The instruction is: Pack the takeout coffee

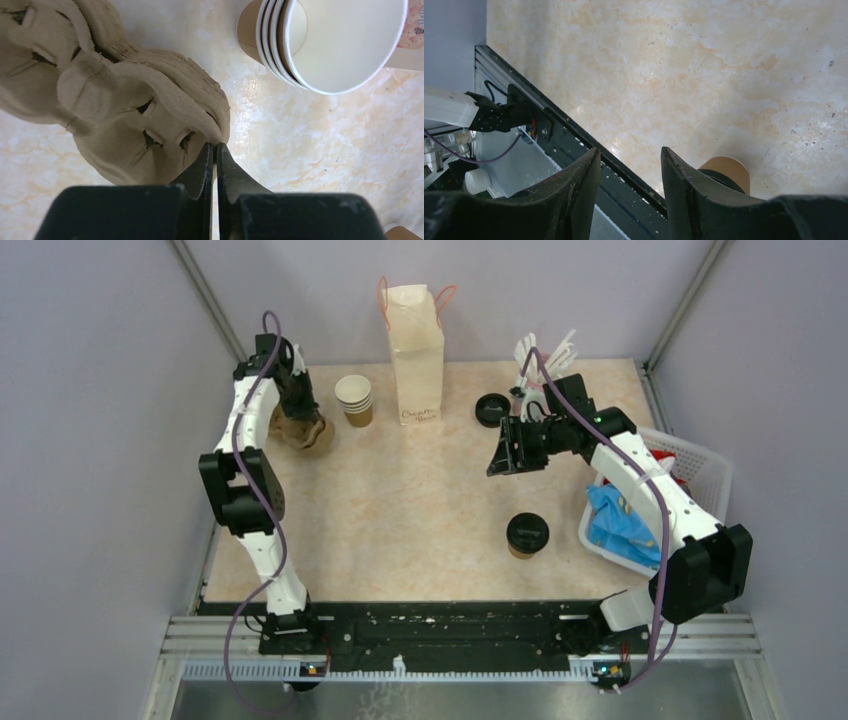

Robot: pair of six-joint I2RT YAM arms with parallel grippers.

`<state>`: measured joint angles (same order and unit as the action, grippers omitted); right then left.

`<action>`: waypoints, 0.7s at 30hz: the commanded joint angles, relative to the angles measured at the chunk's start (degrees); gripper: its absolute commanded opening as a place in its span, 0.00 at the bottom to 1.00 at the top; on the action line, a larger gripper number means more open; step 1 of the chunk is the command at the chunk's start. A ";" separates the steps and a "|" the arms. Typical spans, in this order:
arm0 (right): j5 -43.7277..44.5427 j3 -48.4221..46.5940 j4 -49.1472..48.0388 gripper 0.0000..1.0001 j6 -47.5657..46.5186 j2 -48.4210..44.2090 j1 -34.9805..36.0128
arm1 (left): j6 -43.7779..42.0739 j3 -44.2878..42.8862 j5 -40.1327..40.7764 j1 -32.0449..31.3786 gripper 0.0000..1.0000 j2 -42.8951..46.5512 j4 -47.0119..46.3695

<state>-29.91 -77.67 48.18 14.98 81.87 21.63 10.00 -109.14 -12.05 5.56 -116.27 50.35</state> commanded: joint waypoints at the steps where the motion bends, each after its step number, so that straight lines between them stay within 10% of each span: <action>1: -0.89 -1.99 -0.98 0.48 -0.56 -0.84 -0.13 | -0.45 -2.79 1.36 -0.79 0.01 4.03 1.49; 7: -0.68 -2.23 -0.75 0.48 -0.61 -1.04 -0.13 | 0.13 -7.47 15.93 -4.41 0.00 4.43 6.55; 14: -1.02 -2.37 -1.04 0.48 -0.22 -1.17 0.04 | -1.68 -10.77 50.72 -16.29 0.00 3.80 11.28; 21: -0.85 -2.26 -1.08 0.48 -0.18 -1.87 0.17 | -1.36 -11.71 64.63 -19.20 0.00 4.79 13.05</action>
<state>-30.11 -77.69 48.18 15.05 81.87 21.63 9.32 -117.99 36.97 -14.44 -115.28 62.85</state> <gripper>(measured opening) 0.481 0.036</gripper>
